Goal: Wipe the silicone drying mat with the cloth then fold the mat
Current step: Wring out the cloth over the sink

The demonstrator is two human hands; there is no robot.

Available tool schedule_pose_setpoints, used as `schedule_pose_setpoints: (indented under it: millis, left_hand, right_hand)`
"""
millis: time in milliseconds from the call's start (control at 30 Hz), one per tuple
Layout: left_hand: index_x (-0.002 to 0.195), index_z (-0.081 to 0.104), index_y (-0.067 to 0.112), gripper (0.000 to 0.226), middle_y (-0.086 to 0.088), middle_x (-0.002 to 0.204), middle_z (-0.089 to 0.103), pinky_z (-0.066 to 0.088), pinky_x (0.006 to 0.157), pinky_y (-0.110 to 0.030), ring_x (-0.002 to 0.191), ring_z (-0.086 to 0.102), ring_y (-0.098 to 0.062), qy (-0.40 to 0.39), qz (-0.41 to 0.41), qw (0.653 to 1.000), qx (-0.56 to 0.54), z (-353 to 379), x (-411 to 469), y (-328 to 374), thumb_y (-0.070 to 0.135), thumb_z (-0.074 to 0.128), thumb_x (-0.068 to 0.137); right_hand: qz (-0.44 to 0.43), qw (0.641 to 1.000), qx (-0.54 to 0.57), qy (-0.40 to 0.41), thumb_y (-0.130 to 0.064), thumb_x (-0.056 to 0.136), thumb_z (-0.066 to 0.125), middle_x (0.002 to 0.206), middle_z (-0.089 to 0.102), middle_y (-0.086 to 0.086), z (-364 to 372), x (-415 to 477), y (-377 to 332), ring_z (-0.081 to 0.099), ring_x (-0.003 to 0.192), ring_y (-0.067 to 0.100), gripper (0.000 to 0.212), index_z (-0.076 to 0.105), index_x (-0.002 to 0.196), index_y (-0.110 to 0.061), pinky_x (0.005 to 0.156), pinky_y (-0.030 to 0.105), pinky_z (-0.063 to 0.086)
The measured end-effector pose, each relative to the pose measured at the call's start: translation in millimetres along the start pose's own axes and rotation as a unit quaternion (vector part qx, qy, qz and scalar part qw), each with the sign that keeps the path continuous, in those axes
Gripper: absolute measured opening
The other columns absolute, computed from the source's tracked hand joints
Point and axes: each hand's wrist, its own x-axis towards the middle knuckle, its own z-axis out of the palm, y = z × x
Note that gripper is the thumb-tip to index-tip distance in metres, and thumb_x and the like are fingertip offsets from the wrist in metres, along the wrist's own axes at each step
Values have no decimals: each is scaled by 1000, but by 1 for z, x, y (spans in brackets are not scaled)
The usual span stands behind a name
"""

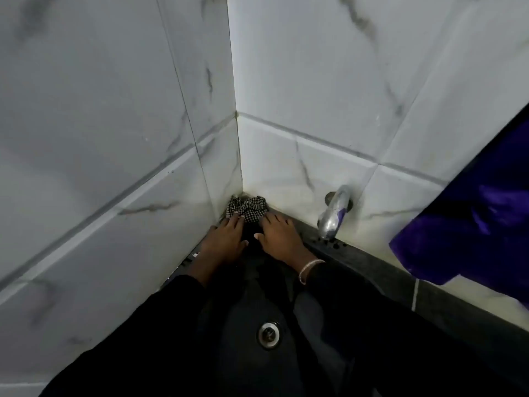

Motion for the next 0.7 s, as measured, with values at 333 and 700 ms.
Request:
schedule_pose_setpoints:
  millis: [333,700]
  left_hand:
    - [155,26,11,75,-8,163,23,45,105,-49,149,29,-29,-12,4,1000,23,25,40,-21,44,55,94]
    - [155,28,9,82,-9,163,21,37,115,-47,153,19,-31,-13,7,1000,-13,43,46,-27,43,62,89]
  right_hand:
    - [-28,999,-1,-16,-28,92,56,155,36,8,25,75,-4,34,141,30,62,35,148,-12,112,45,35]
    - [-6,999,-34,-33,-12,94,49,150,41,8,31,98,-18,41,133,34,49,43,143,-11,106,46,38]
